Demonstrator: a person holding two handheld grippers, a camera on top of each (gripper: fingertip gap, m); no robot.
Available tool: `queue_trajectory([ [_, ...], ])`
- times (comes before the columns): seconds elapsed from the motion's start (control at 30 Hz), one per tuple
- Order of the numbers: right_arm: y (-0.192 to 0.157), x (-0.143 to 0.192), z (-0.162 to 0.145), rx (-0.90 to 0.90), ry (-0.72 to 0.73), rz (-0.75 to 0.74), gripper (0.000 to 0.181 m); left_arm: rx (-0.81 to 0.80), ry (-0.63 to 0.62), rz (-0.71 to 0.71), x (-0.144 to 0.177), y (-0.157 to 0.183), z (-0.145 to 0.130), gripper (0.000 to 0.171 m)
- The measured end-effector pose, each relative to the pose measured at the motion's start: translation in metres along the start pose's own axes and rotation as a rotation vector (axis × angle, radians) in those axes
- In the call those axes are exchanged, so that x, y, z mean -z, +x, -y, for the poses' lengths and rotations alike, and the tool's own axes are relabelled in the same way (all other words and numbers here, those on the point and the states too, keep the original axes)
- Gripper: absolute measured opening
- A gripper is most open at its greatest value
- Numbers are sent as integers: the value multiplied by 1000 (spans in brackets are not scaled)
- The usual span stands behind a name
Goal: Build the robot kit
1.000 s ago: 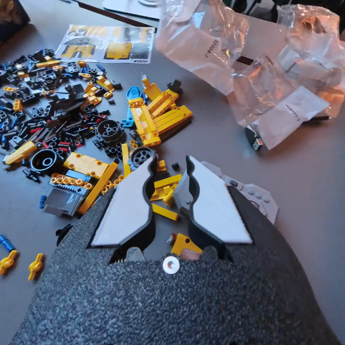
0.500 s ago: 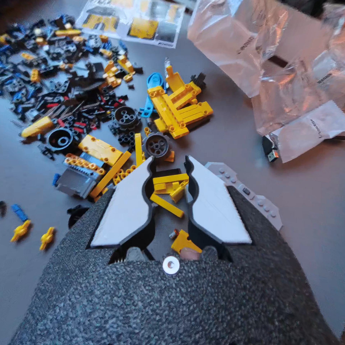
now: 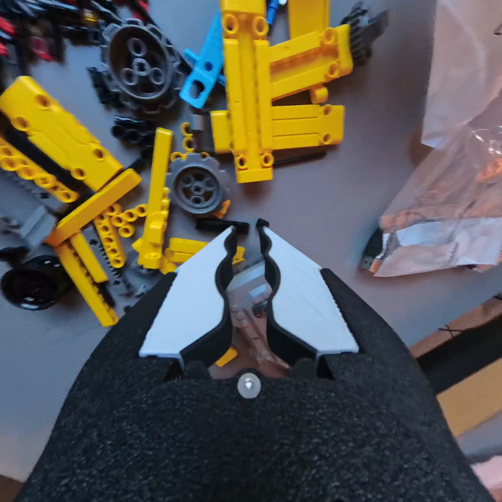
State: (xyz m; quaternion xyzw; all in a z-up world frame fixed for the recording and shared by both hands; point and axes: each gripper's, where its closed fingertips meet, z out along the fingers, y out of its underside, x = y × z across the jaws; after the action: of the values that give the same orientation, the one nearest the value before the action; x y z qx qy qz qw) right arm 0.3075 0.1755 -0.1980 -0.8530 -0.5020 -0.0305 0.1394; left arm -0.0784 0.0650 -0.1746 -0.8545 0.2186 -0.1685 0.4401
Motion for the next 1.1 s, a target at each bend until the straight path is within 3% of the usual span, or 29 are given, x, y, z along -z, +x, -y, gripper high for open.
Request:
queue_trajectory([
  [0.17, -9, 6, 6, -18, 55, 49, 25, -16, 89, 84, 19, -2, 4, 11],
  [0.47, -24, 25, 8, -102, 148, -26, 28, -6, 226, 115, 97, 10, -28, 8],
  [0.63, -32, 30, 19, -171, 204, -20, 27, -39, 201, 51, 94, 18, -39, 6],
  [0.87, -30, 33, 9, -241, 201, -37, 27, -3, 192, -15, 91, 23, -44, 6],
  [1.1, -3, 52, -7, -244, 213, -97, 27, -2, 162, -39, 87, 25, -47, 5],
])
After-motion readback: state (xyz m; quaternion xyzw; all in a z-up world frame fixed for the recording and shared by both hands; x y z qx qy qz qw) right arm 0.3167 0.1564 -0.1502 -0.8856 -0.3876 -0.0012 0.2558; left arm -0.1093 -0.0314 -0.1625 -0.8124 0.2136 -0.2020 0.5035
